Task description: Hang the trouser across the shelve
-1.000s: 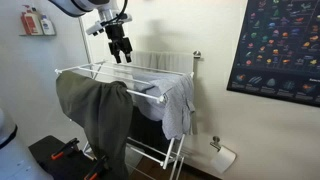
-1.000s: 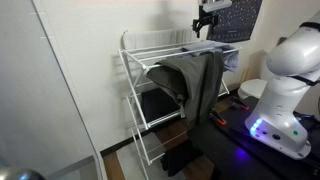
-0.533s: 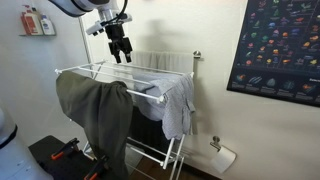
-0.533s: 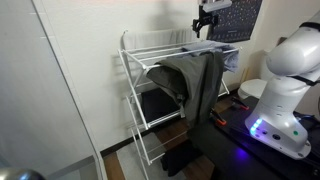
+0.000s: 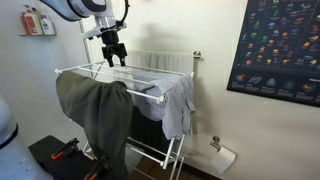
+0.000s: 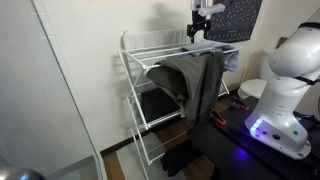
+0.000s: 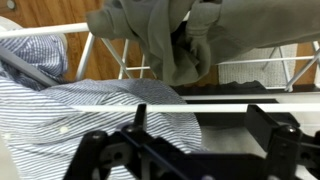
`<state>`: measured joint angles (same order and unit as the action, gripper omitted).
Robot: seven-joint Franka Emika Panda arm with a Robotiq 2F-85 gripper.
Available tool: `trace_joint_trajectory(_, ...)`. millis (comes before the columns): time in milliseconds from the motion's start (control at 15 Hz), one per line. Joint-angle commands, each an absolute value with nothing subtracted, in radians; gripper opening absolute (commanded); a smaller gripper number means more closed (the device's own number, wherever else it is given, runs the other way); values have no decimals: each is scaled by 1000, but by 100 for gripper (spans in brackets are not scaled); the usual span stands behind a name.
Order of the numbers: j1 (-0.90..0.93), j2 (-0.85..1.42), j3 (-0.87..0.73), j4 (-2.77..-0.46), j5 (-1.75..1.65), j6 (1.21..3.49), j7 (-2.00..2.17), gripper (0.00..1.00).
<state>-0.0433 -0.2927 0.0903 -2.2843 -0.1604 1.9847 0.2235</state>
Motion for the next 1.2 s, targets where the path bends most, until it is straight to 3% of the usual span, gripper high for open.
trace_joint_trajectory(0, 17, -264, 87, -2300, -105, 1977, 145, 100)
trace_joint_trajectory(1000, 45, -202, 67, -2395, -22, 1860, 47, 100)
trace_joint_trajectory(1067, 44, -201, 68, -2398, -27, 1857, 53, 75)
trace_joint_trajectory(1133, 44, -199, 69, -2399, -31, 1856, 57, 74)
